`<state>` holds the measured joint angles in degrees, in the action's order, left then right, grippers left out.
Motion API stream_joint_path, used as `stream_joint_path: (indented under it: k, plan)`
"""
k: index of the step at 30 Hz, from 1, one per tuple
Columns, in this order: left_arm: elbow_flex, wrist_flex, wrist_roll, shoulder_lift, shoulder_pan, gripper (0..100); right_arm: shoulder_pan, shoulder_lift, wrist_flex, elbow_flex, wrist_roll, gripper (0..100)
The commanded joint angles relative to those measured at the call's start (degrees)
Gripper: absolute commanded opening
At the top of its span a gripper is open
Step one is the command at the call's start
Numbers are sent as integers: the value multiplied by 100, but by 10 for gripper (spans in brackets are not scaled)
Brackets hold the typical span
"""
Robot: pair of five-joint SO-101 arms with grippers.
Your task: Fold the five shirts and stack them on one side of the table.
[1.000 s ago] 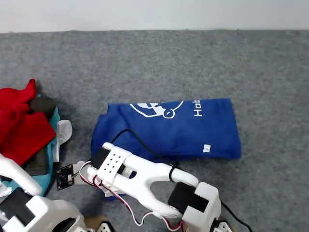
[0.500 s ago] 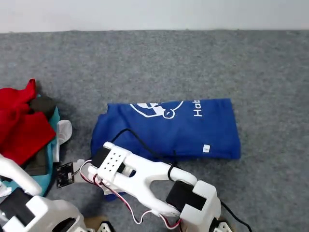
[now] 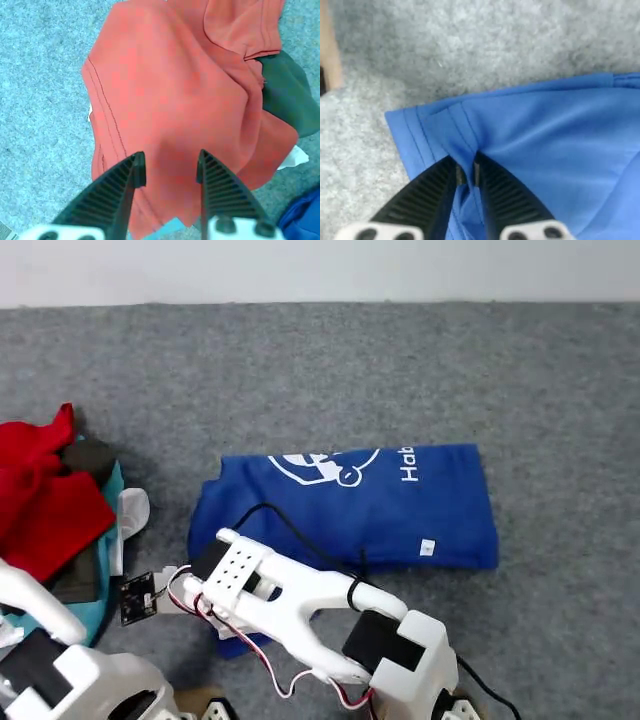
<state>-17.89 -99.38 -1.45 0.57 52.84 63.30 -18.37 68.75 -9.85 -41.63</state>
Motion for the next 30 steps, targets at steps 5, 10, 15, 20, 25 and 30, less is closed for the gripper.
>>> stream_joint_path:
  k: [5,10,15,20,25,30]
  plan:
    - [-180,-88,26,237,-26,174,-655,382,426,730,-97,11]
    - [-163,-88,26,237,-255,174,-1051,356,400,1090,-316,11]
    - [-163,-97,26,237,-554,174,-1279,338,365,1442,-633,11]
    - [-163,-97,44,237,-554,174,-1455,321,-242,1538,-888,11]
    - [-163,-97,44,237,-554,174,-1516,-224,-488,1697,-1037,11]
    - [-163,-97,44,237,-554,174,-1604,-945,-470,2382,-1020,13]
